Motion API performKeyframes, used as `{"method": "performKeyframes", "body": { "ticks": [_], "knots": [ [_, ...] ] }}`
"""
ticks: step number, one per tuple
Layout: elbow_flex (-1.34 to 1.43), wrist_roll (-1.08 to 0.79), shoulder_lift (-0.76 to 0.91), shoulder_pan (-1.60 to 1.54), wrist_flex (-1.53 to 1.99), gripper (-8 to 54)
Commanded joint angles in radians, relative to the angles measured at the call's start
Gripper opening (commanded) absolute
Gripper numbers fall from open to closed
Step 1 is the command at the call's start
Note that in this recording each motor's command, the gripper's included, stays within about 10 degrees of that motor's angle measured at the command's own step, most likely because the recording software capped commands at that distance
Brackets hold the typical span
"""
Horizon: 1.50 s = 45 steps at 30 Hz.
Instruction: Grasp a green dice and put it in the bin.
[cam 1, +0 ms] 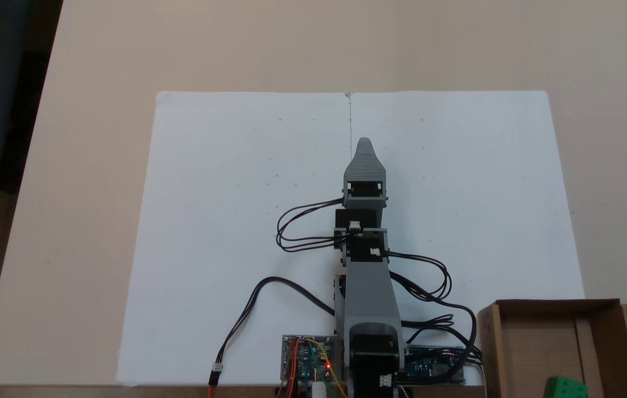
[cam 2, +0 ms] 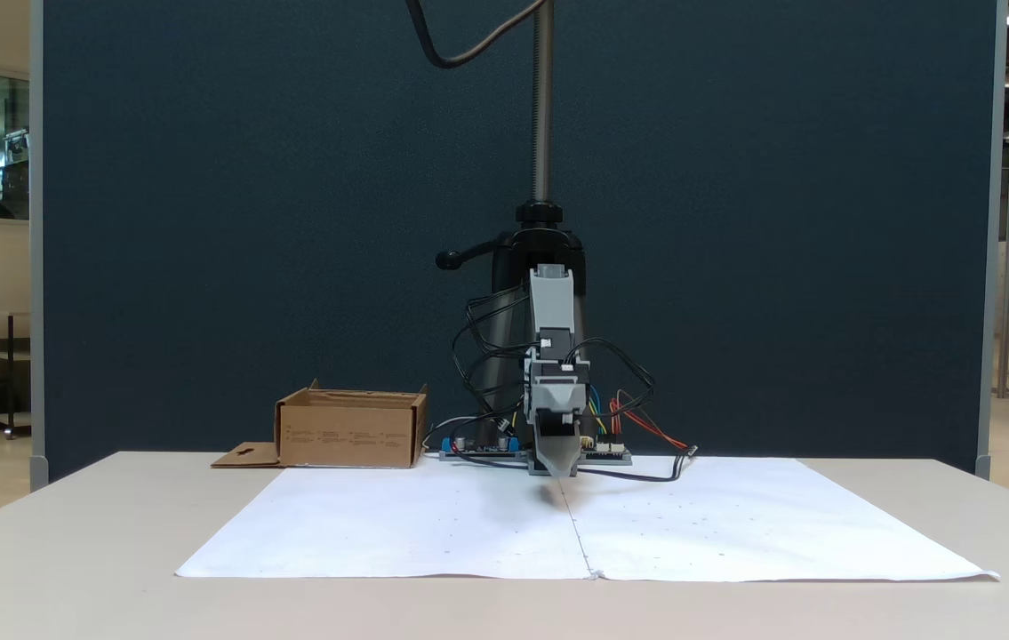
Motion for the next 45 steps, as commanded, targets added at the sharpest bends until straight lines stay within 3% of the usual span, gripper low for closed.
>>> {"method": "performKeyframes", "body": {
  "ticks": [1, 29, 45],
  "knots": [
    [0.009, -0.055, 0.114, 0.003, -0.165, 43.9],
    [0.187, -0.064, 0.112, -0.008, -1.002, 44.6],
    [0.187, -0.064, 0.11, -0.008, -0.999, 44.6]
  ]
}}
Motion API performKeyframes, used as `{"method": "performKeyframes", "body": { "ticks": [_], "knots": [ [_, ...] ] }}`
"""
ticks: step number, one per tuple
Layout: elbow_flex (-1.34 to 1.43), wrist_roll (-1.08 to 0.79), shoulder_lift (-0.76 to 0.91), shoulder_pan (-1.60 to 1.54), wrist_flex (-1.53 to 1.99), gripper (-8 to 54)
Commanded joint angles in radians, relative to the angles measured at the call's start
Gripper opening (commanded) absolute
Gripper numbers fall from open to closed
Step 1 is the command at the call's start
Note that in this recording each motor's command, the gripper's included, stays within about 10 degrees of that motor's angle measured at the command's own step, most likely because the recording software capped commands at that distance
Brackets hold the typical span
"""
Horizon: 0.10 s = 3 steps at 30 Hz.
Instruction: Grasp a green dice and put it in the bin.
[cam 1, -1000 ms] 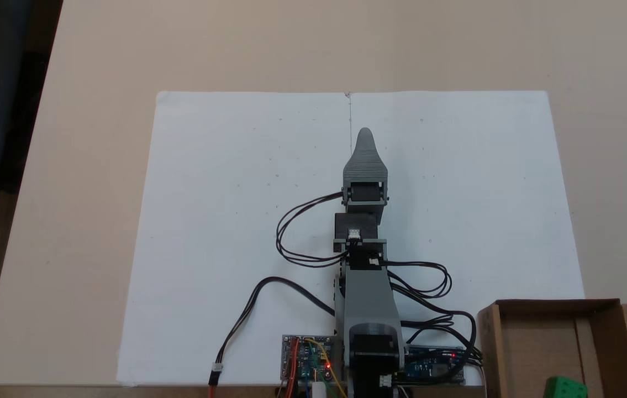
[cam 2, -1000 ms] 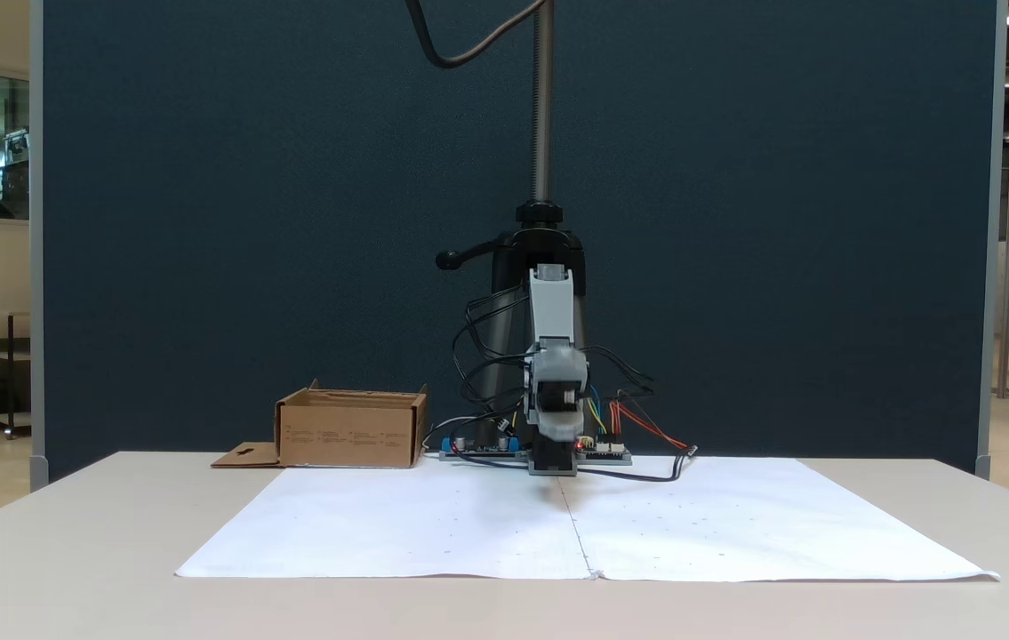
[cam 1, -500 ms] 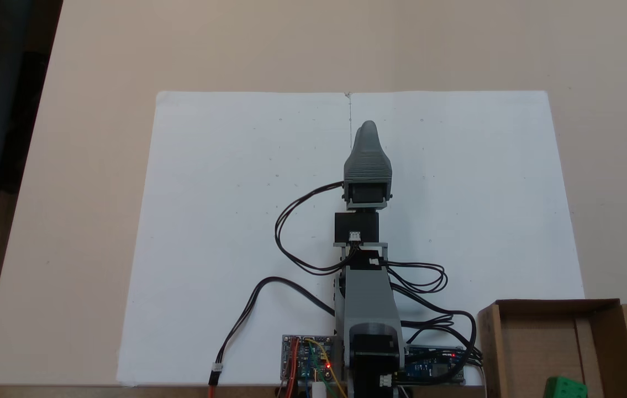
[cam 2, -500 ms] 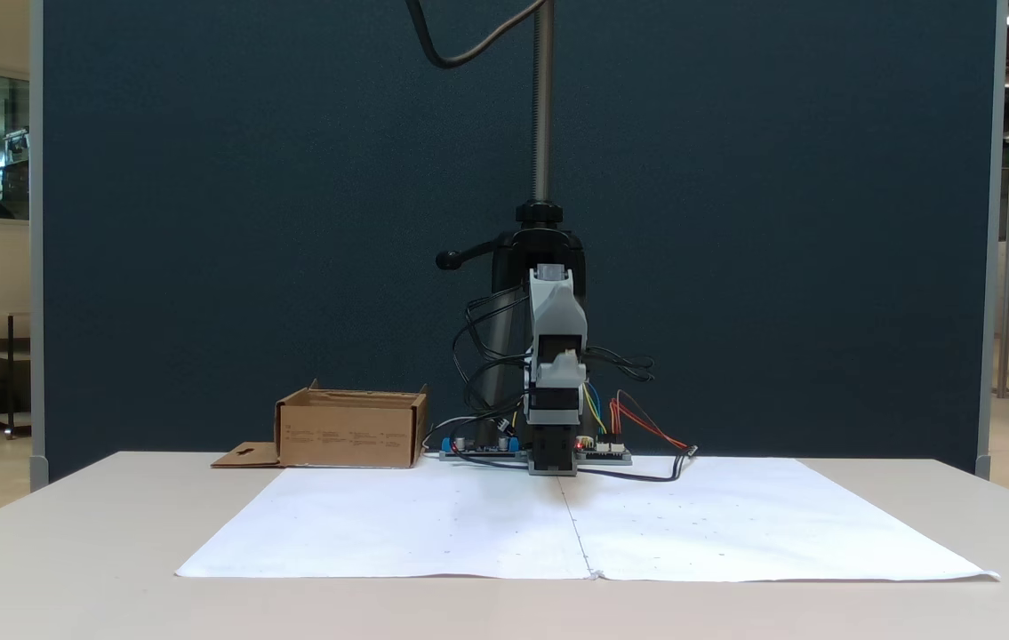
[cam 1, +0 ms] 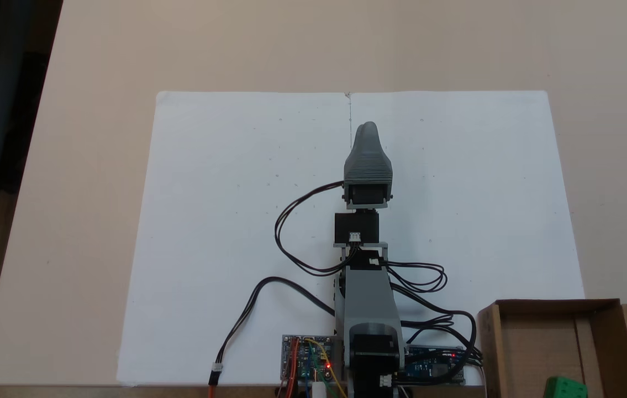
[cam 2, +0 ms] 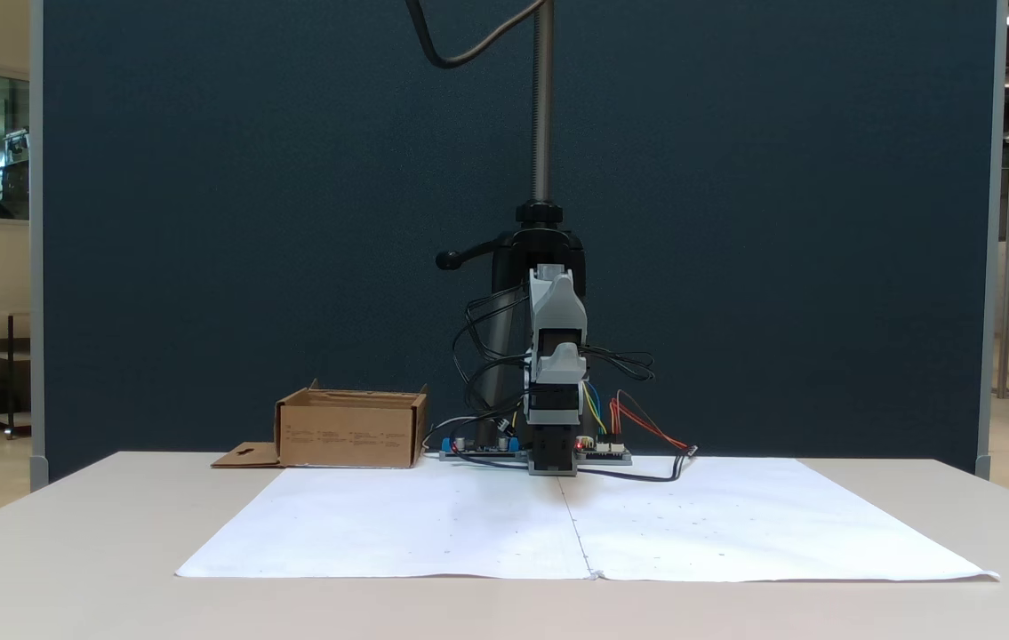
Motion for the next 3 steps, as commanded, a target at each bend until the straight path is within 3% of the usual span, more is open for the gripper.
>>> {"method": "performKeyframes", "body": {
  "ticks": [1, 3],
  "knots": [
    [0.063, -0.063, 0.112, -0.006, -0.095, 44.7],
    [0.063, -0.063, 0.112, -0.005, -0.095, 44.7]
  ]
}}
